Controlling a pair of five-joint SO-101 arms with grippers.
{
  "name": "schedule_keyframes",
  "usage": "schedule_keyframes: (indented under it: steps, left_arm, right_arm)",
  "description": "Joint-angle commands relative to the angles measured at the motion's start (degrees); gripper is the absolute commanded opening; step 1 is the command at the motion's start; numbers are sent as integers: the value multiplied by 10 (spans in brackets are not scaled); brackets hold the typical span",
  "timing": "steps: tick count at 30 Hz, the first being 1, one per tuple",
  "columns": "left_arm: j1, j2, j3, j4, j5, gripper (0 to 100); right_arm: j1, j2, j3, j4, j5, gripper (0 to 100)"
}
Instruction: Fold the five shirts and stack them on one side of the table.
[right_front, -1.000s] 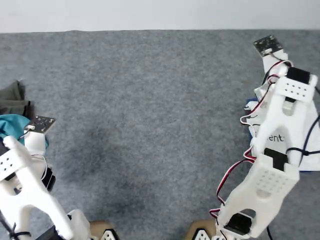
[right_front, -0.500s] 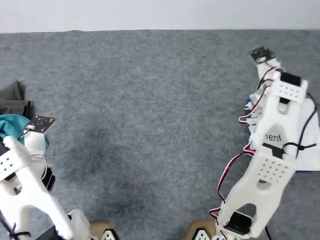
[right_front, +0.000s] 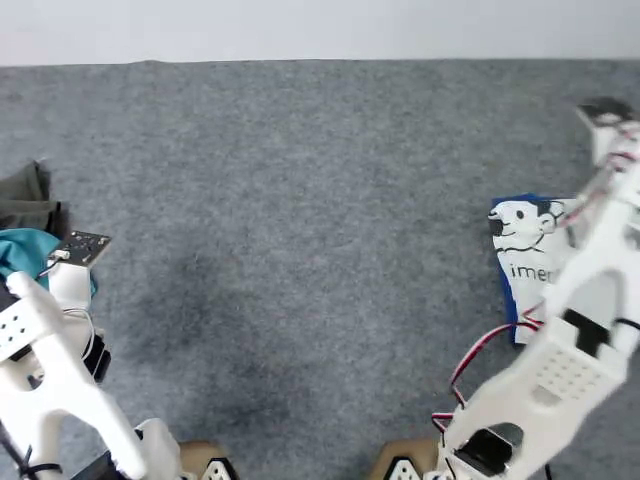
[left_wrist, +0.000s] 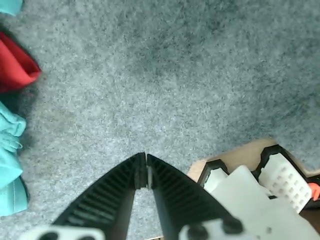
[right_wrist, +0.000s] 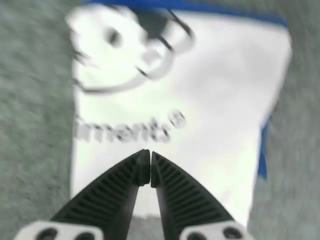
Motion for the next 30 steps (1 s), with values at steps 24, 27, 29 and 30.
schedule_keyframes:
  steps: [24, 27, 29, 30]
  left_arm:
    - [5, -16, -5, 2, -3, 8]
    - [4, -16, -6, 2, -3, 8]
    - [2, -16, -6, 2, -2, 8]
    - [2, -17, -7, 2, 0, 8]
  right_arm:
    - [225, 9, -47, -4, 130, 14]
    - [209, -44, -47, 53, 130, 14]
    - [196, -78, -42, 67, 127, 11]
    - [194, -96, -34, 66, 126, 11]
